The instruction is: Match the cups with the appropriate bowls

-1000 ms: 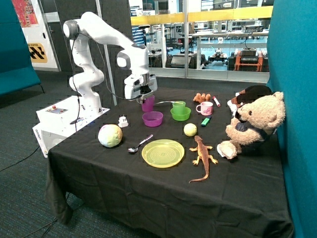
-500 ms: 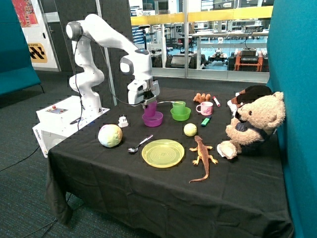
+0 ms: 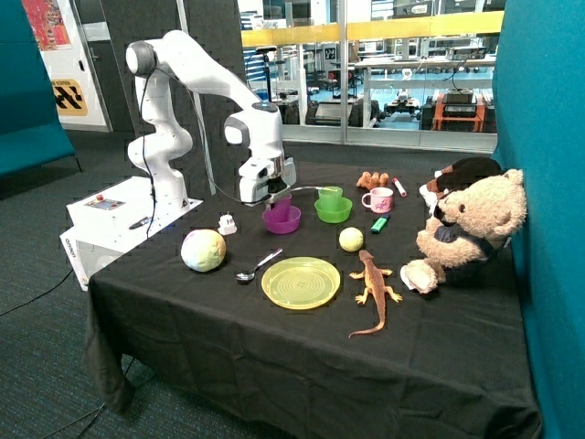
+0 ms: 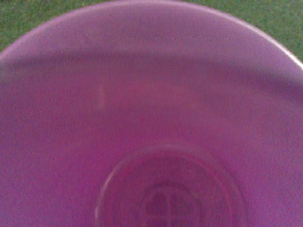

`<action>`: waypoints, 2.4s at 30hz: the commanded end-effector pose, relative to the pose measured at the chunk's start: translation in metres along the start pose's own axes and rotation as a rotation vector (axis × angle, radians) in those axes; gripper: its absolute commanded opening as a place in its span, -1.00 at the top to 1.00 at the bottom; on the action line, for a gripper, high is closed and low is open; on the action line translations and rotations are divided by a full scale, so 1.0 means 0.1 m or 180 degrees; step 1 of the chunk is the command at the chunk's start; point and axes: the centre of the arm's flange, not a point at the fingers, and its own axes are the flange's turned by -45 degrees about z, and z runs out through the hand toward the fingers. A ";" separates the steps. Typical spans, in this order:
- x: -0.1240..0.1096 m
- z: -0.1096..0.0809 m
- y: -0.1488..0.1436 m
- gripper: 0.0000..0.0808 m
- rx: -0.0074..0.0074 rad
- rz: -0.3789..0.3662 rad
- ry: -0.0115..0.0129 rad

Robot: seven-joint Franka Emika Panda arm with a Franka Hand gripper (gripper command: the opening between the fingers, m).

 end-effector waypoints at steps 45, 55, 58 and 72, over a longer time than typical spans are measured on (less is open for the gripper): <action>-0.11 0.08 -0.07 -0.65 -0.00017 -0.0314 0.00067; -0.14 0.06 -0.01 -0.75 -0.00017 -0.0332 0.00067; -0.14 0.04 0.02 -0.75 -0.00017 -0.0329 0.00067; -0.11 -0.33 0.03 -0.64 -0.00018 -0.0386 0.00066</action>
